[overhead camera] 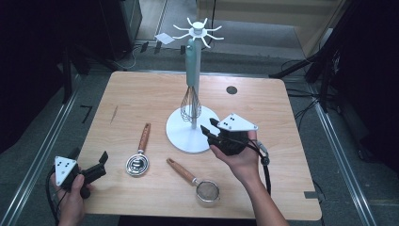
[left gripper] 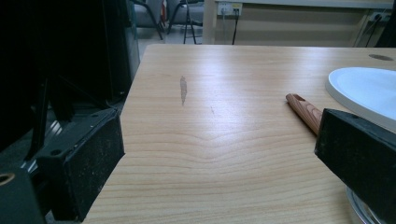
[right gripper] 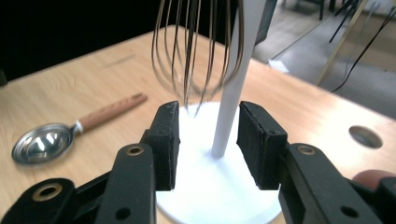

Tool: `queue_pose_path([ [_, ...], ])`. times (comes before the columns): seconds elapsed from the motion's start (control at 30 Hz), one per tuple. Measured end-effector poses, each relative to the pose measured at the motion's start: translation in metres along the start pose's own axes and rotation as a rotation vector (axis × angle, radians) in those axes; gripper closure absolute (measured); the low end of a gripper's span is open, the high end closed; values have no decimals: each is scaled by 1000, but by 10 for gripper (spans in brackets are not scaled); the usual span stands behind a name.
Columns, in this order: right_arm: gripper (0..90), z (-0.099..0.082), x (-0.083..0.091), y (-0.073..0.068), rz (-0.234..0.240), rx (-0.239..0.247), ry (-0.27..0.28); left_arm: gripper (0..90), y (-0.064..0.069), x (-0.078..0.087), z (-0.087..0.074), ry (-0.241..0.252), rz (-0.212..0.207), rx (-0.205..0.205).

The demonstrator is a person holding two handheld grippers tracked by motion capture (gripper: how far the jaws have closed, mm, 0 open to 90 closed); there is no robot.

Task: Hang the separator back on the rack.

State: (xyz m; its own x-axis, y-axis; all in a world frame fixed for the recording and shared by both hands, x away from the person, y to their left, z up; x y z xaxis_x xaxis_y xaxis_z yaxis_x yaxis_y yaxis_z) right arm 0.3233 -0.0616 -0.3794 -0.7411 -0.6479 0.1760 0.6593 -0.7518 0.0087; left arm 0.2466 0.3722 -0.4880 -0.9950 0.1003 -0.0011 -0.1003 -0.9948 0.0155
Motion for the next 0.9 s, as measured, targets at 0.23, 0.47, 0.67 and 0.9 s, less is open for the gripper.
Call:
queue_pose_path([
  [0.23,586,-20,-1,-3,24,-37,-74,15,1,0,0,-16,-8,0],
  [0.47,566,-34,-3,-5,34,-68,-144,15,1,1,0,-25,-14,3],
  [0.67,588,-43,-6,-9,71,-118,-216,15,1,1,0,-23,-15,0],
  [0.9,617,-50,-9,-14,135,-181,-289,15,1,0,0,-27,-17,-3],
])
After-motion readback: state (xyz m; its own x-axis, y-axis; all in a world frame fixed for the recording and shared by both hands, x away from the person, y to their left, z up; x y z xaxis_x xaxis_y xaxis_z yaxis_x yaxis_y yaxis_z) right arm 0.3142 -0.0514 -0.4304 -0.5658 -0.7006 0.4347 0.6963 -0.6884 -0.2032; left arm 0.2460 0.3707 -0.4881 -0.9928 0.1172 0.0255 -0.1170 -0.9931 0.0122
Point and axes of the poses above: each handheld gripper's, and its own axes: x roughly backward along the jaws, z roughly out of its top, y roughly to its right, the point moved 2 cm from there along -x, roughly forward along the jaws, and after that the axes turned 14 degrees about y, right-handed, at the moved point
